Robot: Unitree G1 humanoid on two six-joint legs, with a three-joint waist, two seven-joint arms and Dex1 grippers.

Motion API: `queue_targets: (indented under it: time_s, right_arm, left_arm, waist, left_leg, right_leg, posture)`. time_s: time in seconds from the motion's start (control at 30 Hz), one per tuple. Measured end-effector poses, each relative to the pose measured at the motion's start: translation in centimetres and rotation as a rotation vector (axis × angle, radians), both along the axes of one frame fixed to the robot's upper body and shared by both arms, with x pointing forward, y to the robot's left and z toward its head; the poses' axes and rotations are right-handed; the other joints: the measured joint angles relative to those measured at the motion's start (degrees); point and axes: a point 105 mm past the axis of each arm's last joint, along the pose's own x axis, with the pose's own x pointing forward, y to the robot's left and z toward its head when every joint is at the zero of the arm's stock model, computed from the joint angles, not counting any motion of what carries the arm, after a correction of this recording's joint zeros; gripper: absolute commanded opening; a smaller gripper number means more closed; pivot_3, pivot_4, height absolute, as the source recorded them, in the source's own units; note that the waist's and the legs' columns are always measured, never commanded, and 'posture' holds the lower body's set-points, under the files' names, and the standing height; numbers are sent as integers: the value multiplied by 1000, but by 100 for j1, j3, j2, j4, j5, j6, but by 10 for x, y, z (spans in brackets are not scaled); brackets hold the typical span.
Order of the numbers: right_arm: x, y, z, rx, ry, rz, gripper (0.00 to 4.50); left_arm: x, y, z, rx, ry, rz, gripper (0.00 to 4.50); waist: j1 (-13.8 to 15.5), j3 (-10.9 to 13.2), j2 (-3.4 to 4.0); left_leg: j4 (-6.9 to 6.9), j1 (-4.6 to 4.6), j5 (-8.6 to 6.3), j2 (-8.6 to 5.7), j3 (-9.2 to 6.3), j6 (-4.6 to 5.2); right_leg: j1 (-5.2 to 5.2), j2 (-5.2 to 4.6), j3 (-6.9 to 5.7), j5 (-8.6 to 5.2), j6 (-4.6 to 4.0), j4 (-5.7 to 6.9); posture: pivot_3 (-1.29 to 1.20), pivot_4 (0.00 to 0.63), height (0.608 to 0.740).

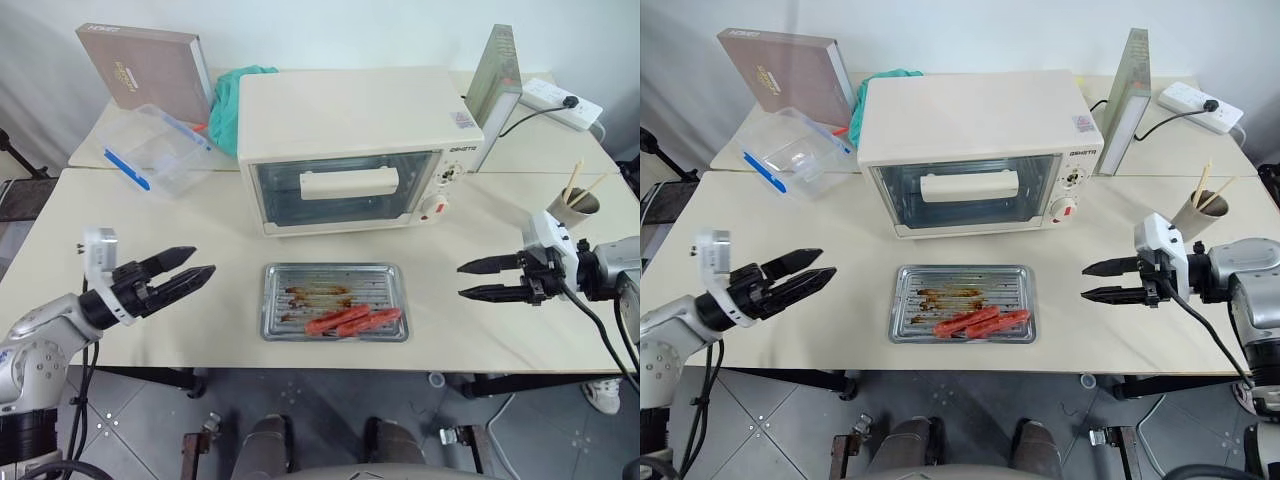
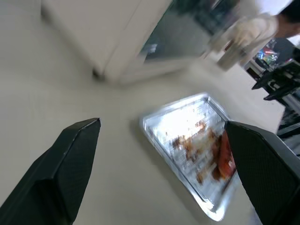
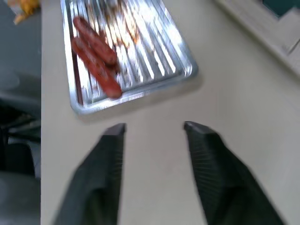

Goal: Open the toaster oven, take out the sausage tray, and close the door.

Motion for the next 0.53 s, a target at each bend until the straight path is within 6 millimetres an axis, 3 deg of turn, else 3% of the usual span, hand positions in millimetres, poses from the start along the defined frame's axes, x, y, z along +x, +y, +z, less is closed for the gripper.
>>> queue_targets:
  time_s: [0.13,0.3,0.53]
  right_arm:
    - [1,1,7,62,-43,12,4451]
    - [3,-3,3,60,-50,-3,4484]
    - [8,-11,-11,38,-72,-160,4484]
  left_arm:
    - [-23,1,-7,70,-97,-76,4500]
    - [-43,15,-27,223,-76,-161,4500]
    - [-36,23,-24,238,-95,-128,4500]
  waist:
    - [-20,0,0]
    - [-13,0,1]
    - [-10,0,0]
  left_leg:
    - [0,4,-8,8,14,2]
    - [1,4,-11,12,23,4]
    - [8,4,-17,14,26,6]
  right_leg:
    - [-4,2,-2,0,0,-1]
    - [-10,2,-3,0,0,0]
    - [-11,1,-4,0,0,10]
  posture:
    - [0,150,740]
    - [0,150,740]
    - [0,150,740]
